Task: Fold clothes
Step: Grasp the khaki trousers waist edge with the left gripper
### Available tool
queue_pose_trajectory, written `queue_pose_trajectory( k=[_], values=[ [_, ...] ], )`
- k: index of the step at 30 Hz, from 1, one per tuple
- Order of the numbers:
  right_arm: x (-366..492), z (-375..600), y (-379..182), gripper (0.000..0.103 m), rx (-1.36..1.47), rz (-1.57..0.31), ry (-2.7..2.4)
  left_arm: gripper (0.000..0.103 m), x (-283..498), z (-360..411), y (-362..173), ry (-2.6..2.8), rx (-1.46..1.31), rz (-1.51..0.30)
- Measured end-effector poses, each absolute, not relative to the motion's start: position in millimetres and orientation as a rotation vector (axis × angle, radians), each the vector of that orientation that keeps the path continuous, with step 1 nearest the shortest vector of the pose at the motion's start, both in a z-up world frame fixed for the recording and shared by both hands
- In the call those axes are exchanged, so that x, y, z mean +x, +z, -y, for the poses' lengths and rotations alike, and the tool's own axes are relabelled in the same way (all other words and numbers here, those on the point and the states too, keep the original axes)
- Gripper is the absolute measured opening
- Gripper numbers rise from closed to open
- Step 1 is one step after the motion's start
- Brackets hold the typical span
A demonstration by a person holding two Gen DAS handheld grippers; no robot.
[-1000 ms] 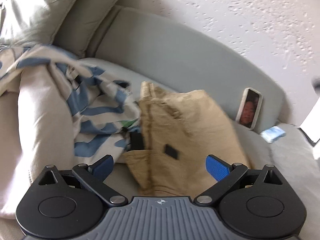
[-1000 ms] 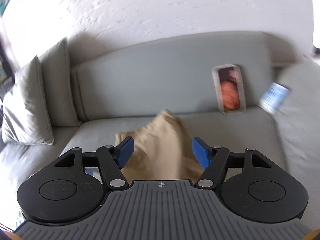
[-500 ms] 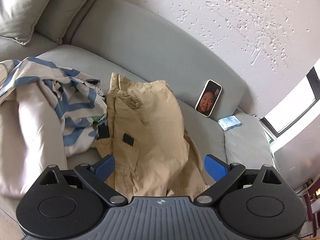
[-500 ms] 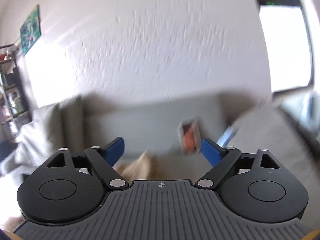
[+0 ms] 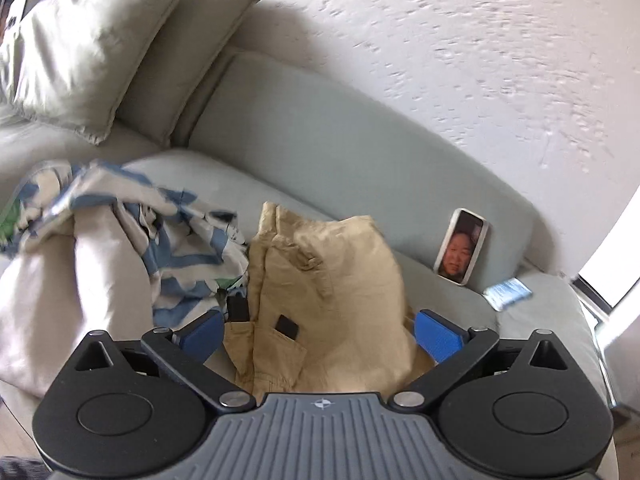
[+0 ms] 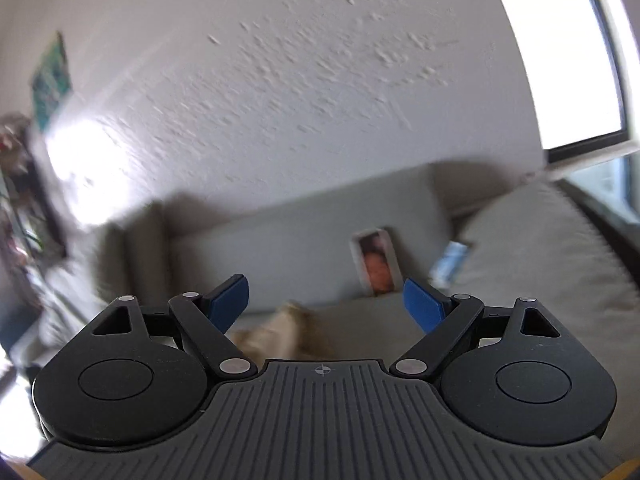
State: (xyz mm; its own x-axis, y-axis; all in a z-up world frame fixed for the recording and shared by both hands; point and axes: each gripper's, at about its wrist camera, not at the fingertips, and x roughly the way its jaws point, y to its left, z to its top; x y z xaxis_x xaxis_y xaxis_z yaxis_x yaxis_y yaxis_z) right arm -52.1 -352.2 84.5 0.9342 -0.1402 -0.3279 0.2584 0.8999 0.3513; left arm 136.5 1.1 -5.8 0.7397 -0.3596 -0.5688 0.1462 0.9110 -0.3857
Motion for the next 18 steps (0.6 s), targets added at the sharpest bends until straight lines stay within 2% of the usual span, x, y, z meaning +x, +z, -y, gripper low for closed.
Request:
queue_pose_trajectory(
  k=[3, 6, 9, 10, 11, 18],
  values=[
    [-34, 363, 58, 0.089, 0.432, -0.351, -0.249, 0.099, 169, 5, -27, -0.286, -0.396, -0.736],
    [-3, 371, 25, 0.089, 0.457, -0.409, -0.257, 0.083, 208, 9, -48, -0.311, -0.458, -0.783],
    [37, 374, -6, 0.089, 0.467, -0.467, -0.251, 0.059, 253, 11, -63, -0.365, -0.501, -0.808],
    [52, 375, -17, 0.089, 0.474, -0.486, -0.259, 0.045, 268, 10, -68, -0.374, -0.514, -0.815],
    [67, 376, -28, 0.088, 0.484, -0.504, -0.274, 0.040, 283, 9, -71, -0.362, -0.519, -0.821],
    [154, 378, -90, 0.079, 0.600, -0.612, -0.238, 0.042, 363, 20, -95, -0.330, -0.504, -0.855]
  ],
)
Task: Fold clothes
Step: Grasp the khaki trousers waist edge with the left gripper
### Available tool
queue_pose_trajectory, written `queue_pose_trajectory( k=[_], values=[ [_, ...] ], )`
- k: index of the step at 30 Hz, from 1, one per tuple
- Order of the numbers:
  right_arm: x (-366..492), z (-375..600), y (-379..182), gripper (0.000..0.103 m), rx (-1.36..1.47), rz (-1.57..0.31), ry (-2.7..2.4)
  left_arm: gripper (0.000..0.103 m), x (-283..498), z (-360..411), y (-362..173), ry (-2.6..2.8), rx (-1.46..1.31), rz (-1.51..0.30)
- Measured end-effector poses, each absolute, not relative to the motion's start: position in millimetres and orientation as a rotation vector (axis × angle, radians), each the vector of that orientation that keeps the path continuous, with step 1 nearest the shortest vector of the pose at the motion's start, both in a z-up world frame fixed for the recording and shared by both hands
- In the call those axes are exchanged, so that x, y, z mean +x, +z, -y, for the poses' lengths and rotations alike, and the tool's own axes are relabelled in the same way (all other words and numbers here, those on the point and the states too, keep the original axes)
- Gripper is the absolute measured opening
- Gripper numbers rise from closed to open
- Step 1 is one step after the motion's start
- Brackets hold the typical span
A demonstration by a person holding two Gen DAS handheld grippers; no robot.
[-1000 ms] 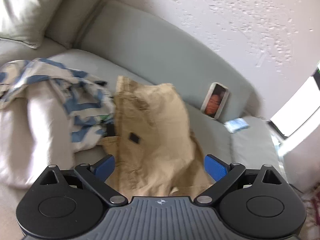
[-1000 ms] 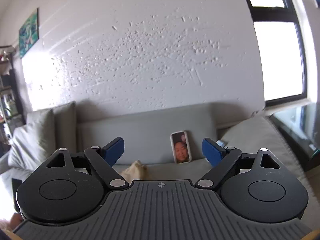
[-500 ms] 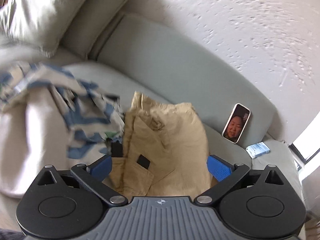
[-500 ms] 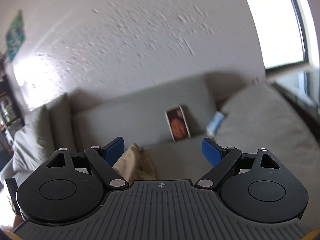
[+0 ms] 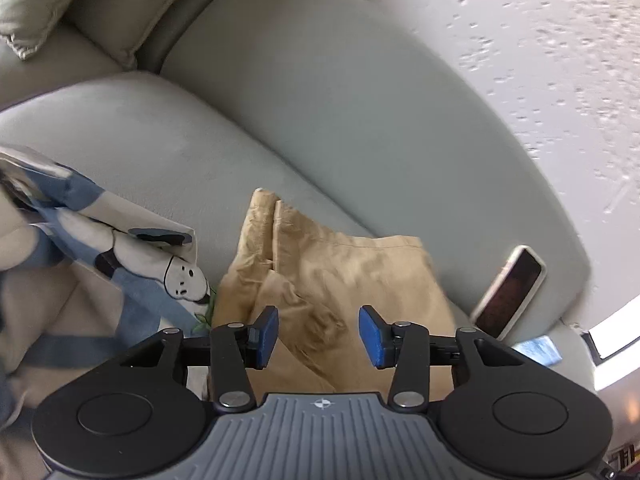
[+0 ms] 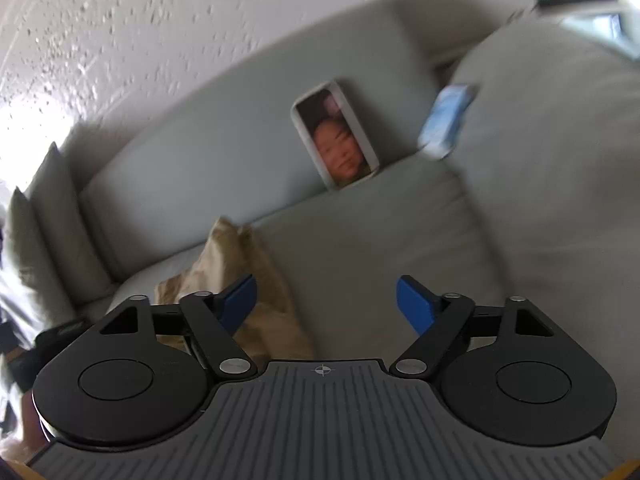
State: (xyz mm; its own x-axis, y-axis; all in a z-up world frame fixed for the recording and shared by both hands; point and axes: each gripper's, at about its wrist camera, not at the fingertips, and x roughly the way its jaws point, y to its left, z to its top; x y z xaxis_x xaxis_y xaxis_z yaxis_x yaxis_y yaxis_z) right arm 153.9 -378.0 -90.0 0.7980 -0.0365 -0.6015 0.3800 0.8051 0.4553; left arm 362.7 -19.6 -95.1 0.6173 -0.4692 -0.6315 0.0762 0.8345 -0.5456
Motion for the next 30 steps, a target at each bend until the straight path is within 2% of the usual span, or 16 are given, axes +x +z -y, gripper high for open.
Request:
queue_pose_trajectory(
  k=[4, 8, 13, 24, 25, 26, 27, 28, 30],
  values=[
    [199, 359, -103, 0.078, 0.539, -0.628, -0.192, 0.046, 374, 21, -117, -0.307, -0.519, -0.927],
    [227, 350, -113, 0.078, 0.519, -0.647, -0.173, 0.060, 382, 19, -115, -0.292, -0.485, -0.910],
    [240, 350, -119, 0.078, 0.500, -0.669, -0.186, 0.059, 387, 20, -117, -0.343, -0.450, -0.946],
    [255, 357, -129, 0.077, 0.536, -0.673, -0.203, 0.058, 397, 15, -140, -0.421, -0.573, -1.054],
    [261, 358, -129, 0.074, 0.544, -0.668, -0.189, 0.050, 398, 15, -140, -0.419, -0.569, -1.057],
    [269, 358, -130, 0.072, 0.546, -0.666, -0.164, 0.034, 399, 17, -140, -0.414, -0.552, -1.058],
    [280, 357, -133, 0.059, 0.543, -0.684, -0.135, 0.022, 399, 18, -140, -0.404, -0.533, -1.055],
    [292, 356, -136, 0.047, 0.538, -0.713, -0.107, 0.006, 397, 18, -140, -0.383, -0.520, -1.045],
    [317, 356, -145, 0.037, 0.537, -0.770, -0.069, 0.003, 395, 16, -140, -0.375, -0.530, -1.025]
  ],
)
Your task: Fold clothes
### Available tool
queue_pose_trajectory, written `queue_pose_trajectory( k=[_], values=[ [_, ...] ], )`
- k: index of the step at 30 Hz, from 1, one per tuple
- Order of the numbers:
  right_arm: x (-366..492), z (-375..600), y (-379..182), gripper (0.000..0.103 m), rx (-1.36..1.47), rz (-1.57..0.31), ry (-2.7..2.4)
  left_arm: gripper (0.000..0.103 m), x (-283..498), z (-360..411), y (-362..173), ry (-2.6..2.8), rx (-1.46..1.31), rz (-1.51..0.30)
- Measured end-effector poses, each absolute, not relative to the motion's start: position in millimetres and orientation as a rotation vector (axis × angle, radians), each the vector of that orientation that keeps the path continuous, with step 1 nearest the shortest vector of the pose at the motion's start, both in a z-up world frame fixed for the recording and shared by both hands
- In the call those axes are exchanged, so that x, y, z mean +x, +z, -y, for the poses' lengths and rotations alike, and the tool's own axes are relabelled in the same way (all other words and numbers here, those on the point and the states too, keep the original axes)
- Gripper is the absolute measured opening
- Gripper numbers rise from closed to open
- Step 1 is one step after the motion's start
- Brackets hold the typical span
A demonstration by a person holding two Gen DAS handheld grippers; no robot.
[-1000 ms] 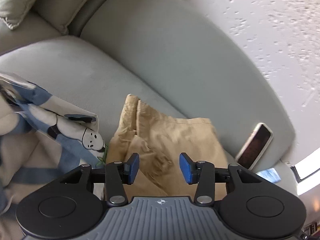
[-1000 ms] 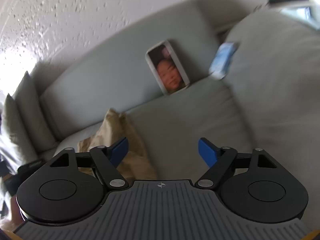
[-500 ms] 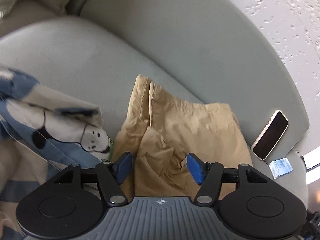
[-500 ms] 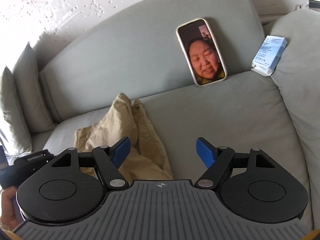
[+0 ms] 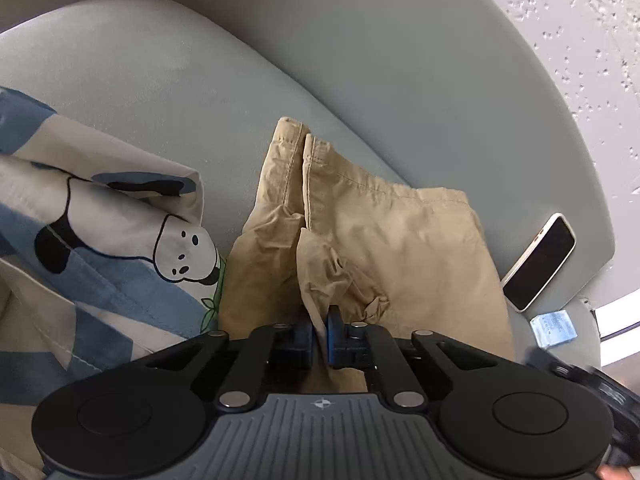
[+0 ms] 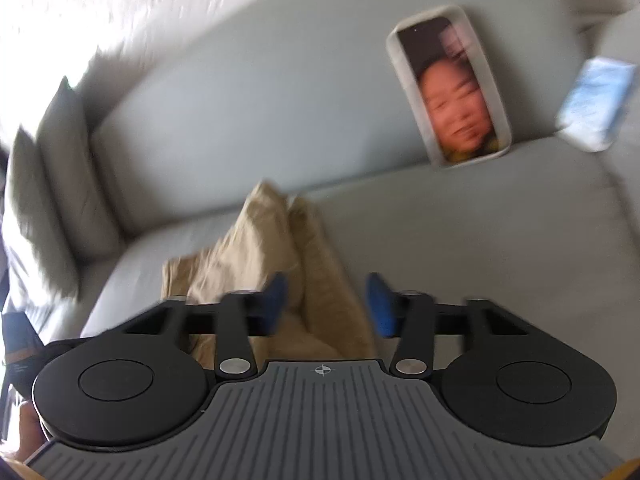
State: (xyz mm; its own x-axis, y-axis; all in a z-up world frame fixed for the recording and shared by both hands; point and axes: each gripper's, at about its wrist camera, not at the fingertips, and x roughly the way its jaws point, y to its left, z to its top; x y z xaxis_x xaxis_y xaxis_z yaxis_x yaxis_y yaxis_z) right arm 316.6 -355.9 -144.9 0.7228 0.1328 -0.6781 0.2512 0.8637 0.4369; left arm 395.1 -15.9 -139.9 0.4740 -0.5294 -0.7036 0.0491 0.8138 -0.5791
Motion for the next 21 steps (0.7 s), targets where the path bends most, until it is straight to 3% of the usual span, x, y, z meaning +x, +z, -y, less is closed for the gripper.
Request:
queue_pose_trajectory(
  k=[5, 11, 15, 21],
  values=[
    [347, 353, -160, 0.036, 0.547, -0.792, -0.080, 0.001, 369, 17, -102, -0.296, -0.389, -0.821],
    [376, 343, -165, 0.042, 0.569, -0.810, 0.008, 0.002, 376, 20, -127, -0.301, -0.407, -0.912],
    [403, 340, -160, 0.058, 0.500, -0.779, -0.019, 0.002, 372, 17, -121, -0.267, -0.407, -0.896],
    [450, 331, -178, 0.053, 0.468, -0.866, 0.041, 0.002, 370, 14, -124, -0.235, -0.412, -0.912]
  ],
)
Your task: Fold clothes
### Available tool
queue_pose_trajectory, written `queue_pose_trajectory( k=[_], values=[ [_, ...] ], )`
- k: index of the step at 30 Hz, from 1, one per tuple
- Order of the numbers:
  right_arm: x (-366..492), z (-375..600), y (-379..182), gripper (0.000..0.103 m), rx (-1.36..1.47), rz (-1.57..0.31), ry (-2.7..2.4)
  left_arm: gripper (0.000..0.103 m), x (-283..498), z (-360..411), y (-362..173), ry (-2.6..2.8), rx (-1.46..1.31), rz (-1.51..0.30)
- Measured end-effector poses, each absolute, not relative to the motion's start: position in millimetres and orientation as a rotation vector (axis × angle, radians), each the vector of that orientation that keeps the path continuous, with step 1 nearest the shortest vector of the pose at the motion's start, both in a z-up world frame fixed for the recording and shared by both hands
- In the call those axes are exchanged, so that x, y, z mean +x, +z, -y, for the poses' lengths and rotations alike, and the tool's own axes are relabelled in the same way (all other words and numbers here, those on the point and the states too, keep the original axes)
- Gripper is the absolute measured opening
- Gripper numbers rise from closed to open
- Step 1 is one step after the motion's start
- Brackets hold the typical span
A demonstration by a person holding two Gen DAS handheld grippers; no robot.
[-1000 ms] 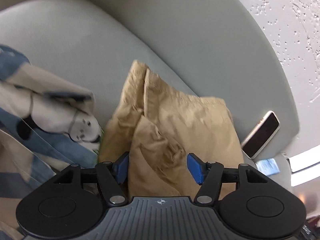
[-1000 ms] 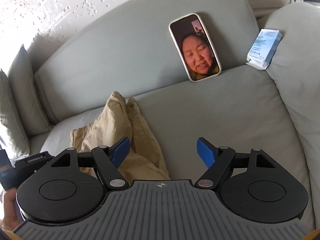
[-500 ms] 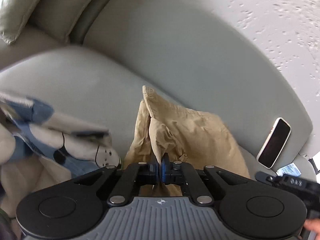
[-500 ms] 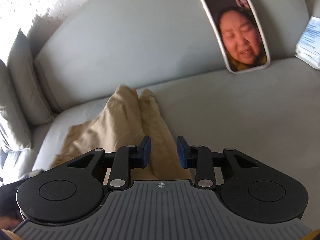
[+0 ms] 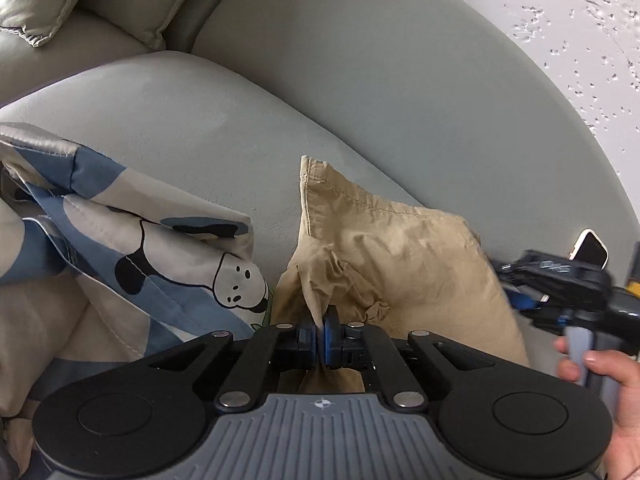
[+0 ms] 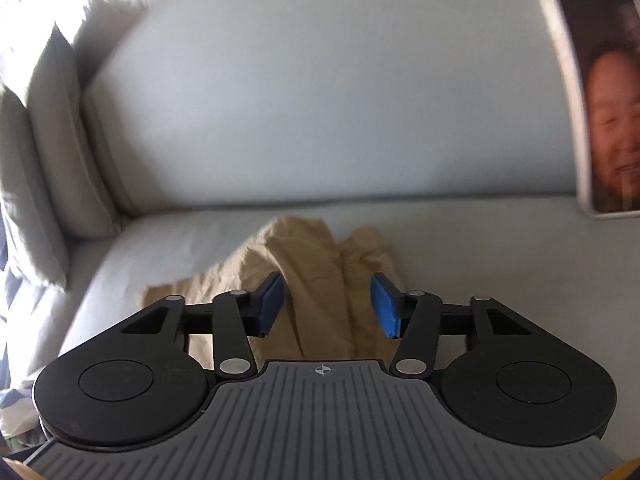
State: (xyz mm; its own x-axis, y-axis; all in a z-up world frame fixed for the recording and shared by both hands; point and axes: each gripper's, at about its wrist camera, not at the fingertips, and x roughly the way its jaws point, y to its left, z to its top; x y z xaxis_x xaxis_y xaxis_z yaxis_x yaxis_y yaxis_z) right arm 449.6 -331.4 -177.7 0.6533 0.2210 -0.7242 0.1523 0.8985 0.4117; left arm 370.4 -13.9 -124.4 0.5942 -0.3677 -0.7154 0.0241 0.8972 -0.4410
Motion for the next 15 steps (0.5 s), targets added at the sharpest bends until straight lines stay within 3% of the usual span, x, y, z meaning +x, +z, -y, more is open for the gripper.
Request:
queue_pose_trajectory(
  k=[2, 3, 4, 5, 6, 11, 15],
  values=[
    [449, 323, -180, 0.054, 0.430, -0.858, 0.043, 0.002, 368, 15, -123, -0.236, -0.407, -0.912],
    [448, 319, -181, 0.048, 0.412, -0.853, 0.045, 0.002, 367, 16, -122, -0.236, -0.404, -0.912],
    [448, 315, -182, 0.024, 0.393, -0.848, 0.046, 0.002, 369, 16, -122, -0.237, -0.403, -0.913],
    [446, 312, -182, 0.011, 0.375, -0.842, 0.054, 0.002, 370, 16, -122, -0.237, -0.402, -0.913],
    [442, 309, -180, 0.005, 0.351, -0.833, 0.051, 0.002, 369, 17, -121, -0.238, -0.400, -0.912],
    [421, 305, -161, 0.003, 0.207, -0.744, -0.037, 0.002, 369, 19, -117, -0.260, -0.384, -0.878],
    [408, 320, -145, 0.000, 0.257, -0.692, -0.070, 0.002, 367, 24, -115, -0.281, -0.341, -0.859]
  ],
)
